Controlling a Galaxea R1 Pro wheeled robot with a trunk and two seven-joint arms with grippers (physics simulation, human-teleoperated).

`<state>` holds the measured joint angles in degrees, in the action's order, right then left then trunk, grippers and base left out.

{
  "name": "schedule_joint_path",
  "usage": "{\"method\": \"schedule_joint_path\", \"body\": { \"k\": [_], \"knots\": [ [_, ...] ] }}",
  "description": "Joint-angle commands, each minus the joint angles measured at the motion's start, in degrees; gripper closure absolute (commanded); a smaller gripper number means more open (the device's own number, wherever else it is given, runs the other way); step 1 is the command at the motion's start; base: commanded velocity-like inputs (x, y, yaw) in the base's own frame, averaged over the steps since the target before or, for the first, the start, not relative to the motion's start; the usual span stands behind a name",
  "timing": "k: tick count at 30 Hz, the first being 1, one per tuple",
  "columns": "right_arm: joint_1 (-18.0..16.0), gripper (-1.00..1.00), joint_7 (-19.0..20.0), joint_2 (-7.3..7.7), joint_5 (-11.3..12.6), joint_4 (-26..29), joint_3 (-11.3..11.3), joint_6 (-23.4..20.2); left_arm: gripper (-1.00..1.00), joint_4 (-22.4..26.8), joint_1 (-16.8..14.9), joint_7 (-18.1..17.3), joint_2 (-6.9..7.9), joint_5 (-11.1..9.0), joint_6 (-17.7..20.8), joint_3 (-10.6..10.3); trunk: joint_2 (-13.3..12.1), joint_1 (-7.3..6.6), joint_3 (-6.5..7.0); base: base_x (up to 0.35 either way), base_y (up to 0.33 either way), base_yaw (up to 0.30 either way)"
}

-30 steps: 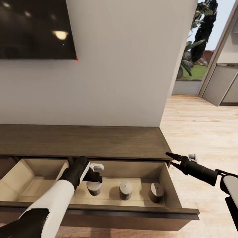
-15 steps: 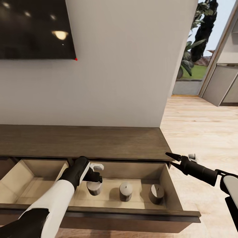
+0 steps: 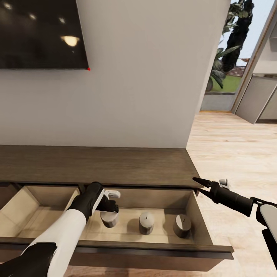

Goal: Place each of the two pumpkins and all three candles from the living room inside a cabinet in the living room (use any cabinet), then make sure every cabinet is closed, and position the cauldron so it is next to a table in the living room.

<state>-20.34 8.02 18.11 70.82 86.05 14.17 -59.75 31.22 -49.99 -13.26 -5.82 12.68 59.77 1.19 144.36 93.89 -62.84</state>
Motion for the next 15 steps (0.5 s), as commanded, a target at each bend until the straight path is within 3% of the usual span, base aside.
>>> {"method": "schedule_joint_path", "body": {
  "k": [1, 6, 15],
  "knots": [
    [0.0, -1.0, 0.6, 0.0, -0.6, 0.0, 0.1, -0.3, 1.0, 0.1, 0.0, -0.5, -0.02, 0.7, 0.2, 0.1, 0.0, -0.01, -0.05, 0.0, 0.0, 0.0],
    [-0.1, -1.0, 0.6, 0.0, -0.6, 0.0, 0.1, -0.3, 1.0, 0.1, 0.0, -0.5, 0.02, 0.7, 0.2, 0.1, 0.0, -0.01, -0.05, 0.0, 0.0, 0.0],
    [-0.1, -1.0, 0.6, 0.0, -0.6, 0.0, 0.1, -0.3, 1.0, 0.0, 0.0, -0.6, 0.01, 0.7, 0.1, 0.1, 0.1, 0.22, -2.05, 0.0, 0.0, 0.0]
  ]
}}
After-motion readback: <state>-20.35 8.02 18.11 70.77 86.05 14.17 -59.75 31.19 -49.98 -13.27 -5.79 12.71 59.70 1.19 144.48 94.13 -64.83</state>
